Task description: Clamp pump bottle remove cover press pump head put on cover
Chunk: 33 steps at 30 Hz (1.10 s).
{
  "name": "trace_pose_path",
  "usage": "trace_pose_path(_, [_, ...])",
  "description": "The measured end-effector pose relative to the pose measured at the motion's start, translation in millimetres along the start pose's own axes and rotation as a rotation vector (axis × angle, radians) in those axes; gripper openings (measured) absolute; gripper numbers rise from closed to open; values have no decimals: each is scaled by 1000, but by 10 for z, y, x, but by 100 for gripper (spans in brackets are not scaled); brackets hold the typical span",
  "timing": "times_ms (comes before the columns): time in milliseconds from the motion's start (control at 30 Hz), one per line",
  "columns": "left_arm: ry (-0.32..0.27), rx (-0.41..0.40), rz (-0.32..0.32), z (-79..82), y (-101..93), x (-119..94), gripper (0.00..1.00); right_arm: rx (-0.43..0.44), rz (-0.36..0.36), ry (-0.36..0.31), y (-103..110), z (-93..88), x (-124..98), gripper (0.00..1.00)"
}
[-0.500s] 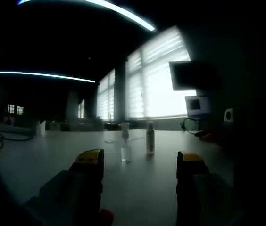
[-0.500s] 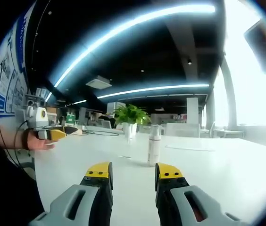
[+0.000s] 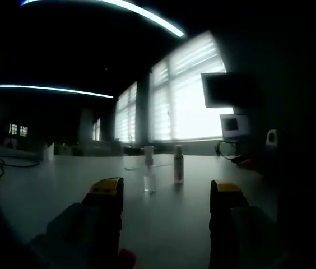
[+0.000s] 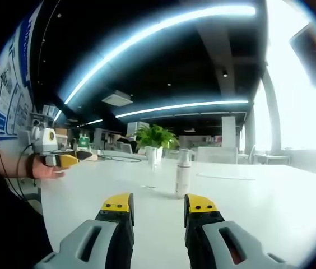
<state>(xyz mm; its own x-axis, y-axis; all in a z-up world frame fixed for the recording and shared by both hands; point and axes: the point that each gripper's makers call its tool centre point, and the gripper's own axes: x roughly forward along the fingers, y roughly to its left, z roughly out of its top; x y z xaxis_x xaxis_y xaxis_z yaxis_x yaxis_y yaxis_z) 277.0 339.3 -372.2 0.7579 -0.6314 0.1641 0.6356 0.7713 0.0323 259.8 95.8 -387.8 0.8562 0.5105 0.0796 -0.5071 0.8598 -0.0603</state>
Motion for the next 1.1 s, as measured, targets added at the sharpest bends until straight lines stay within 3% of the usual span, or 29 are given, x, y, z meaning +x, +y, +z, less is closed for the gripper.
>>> trace_pose_path(933, [4, 3, 3, -27, 25, 4, 52, -1, 1, 6, -6, -22, 2, 30])
trace_pose_path(1100, [8, -1, 8, -60, 107, 5, 52, -6, -1, 9, 7, -30, 10, 30])
